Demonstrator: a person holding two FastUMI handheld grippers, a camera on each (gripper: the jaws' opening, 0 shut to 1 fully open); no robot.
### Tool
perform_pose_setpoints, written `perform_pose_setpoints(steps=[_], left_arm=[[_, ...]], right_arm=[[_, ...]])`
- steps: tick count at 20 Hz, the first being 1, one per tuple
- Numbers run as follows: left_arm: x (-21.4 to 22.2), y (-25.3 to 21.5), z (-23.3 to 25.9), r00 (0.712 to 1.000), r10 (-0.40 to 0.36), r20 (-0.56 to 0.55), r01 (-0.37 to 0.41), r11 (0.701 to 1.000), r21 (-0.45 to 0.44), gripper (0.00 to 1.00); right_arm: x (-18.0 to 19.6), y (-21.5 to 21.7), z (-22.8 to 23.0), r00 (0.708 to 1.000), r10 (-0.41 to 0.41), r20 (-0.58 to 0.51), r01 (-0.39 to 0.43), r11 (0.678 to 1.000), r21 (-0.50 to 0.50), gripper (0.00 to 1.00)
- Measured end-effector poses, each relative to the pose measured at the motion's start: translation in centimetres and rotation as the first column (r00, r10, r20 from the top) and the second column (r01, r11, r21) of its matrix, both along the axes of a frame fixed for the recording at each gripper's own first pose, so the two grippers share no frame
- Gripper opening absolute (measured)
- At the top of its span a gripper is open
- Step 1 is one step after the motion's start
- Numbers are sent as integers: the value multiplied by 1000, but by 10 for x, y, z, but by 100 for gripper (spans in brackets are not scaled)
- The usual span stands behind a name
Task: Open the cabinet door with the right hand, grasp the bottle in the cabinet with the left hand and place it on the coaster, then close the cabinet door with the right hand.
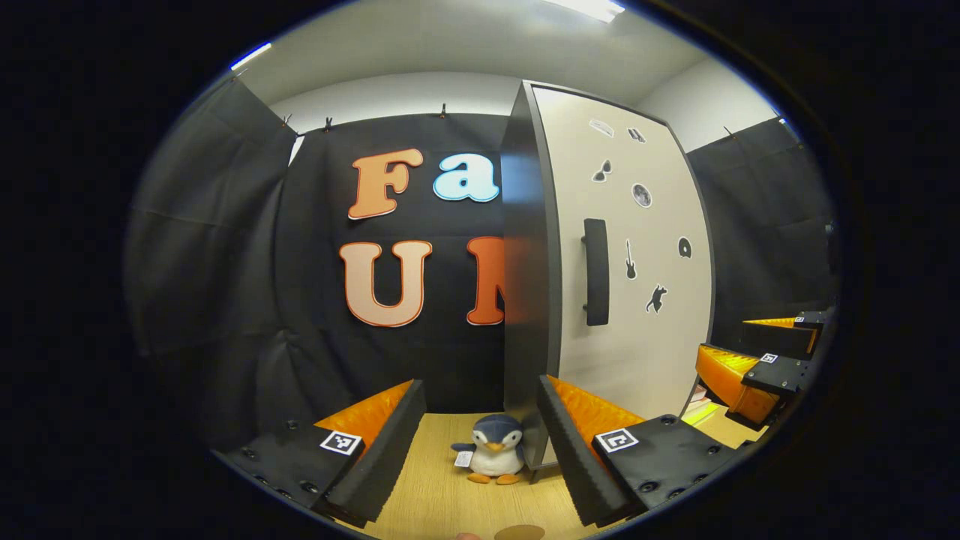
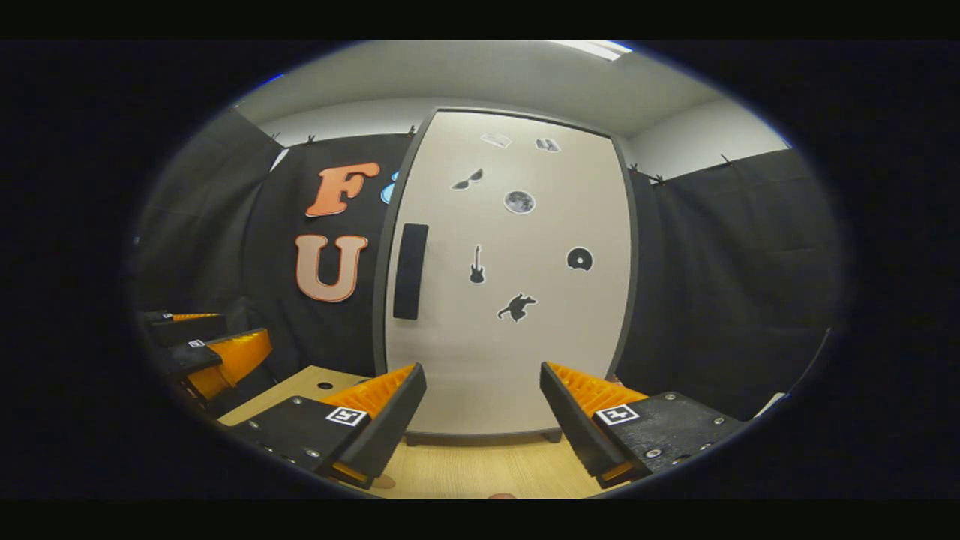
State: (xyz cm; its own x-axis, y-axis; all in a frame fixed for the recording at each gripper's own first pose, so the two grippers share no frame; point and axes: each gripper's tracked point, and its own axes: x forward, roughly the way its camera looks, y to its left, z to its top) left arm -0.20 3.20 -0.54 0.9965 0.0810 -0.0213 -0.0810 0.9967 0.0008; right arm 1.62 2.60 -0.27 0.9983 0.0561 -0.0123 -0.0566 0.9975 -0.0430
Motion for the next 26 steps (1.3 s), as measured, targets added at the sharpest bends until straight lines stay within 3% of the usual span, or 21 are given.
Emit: perform_pose_setpoints(steps=[6, 11, 21, 23, 26], left_arm=[[2, 8, -3, 1000, 2, -2, -2, 1000, -8, 99], [3, 21, -8, 1000, 9, -14, -9, 1000, -12, 97], [13, 38, -26, 999, 10, -53, -11, 1000, -19, 97], [14, 42, -26, 999, 13, -51, -14, 1000, -13, 97], [16, 46, -26, 999, 13, -48, -14, 1000, -18, 97]], right_arm=[[18, 28, 15, 998, 63, 21, -63, 998, 21, 95], [55, 61, 30, 990, 137, 31, -140, 986, 90, 95], [137, 91, 42, 992, 122, 10, -122, 983, 139, 95], [146, 92, 41, 995, 104, 1, -104, 986, 131, 92], [153, 94, 37, 997, 79, -19, -76, 991, 111, 77]])
